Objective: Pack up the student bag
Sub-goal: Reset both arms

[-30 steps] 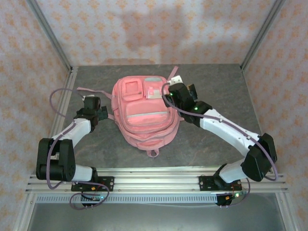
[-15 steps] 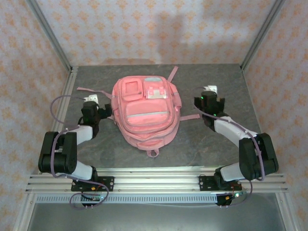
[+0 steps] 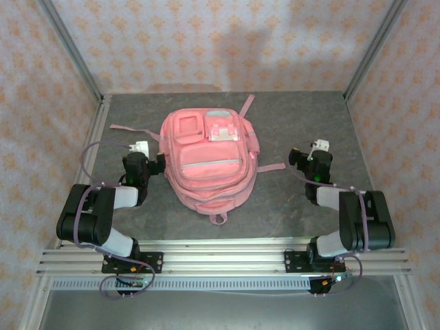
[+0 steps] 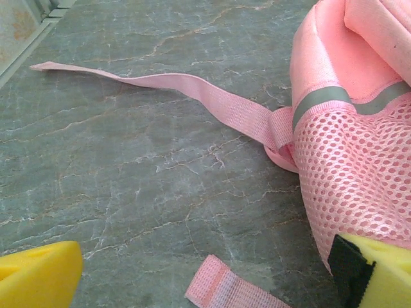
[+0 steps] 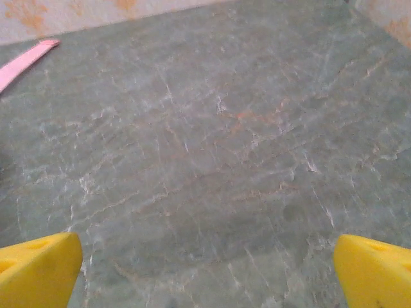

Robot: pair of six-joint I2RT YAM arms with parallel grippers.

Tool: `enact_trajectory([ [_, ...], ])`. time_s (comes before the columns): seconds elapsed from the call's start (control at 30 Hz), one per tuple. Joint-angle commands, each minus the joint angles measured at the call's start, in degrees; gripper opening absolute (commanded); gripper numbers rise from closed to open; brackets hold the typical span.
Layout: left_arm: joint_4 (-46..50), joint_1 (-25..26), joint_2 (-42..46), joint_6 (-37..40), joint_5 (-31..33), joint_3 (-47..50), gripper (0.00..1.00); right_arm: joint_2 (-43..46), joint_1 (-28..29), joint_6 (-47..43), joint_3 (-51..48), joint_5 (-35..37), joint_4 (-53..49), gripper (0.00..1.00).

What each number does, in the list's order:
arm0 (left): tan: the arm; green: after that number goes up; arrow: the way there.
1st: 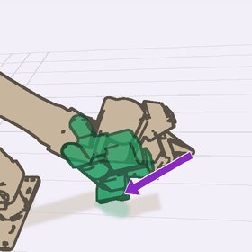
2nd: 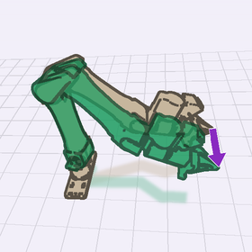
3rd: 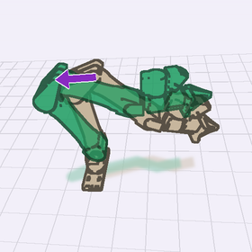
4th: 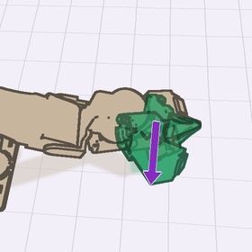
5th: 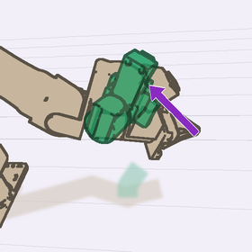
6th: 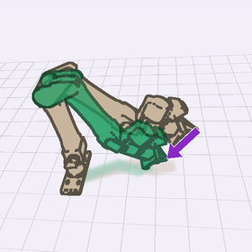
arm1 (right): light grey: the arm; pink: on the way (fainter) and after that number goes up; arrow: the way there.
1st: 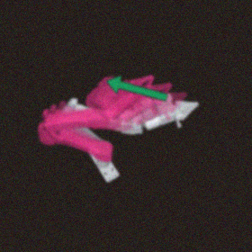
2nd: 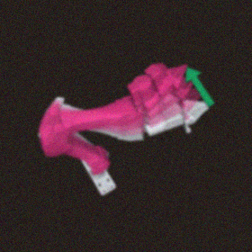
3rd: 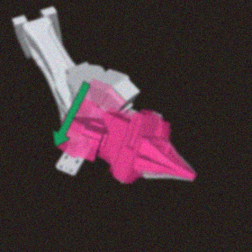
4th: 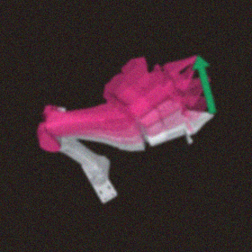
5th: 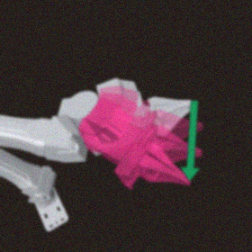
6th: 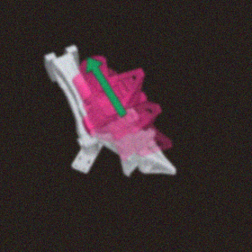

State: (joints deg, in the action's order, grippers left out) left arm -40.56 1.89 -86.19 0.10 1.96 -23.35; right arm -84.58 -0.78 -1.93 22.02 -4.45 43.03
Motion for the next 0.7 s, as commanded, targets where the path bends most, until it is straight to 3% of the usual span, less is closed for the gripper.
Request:
enact_trajectory([
  [0.0,-2.0,0.4,0.2,1.1,1.5,-1.2,1.0,-2.0,-1.8,1.7,0.6,-0.5,3.6,0.99],
  [0.67,-1.8,0.4,0.2,1.1,1.6,-1.3,1.0,-2.7,0.8,-0.3,1.6,2.9,2.6,0.99],
])
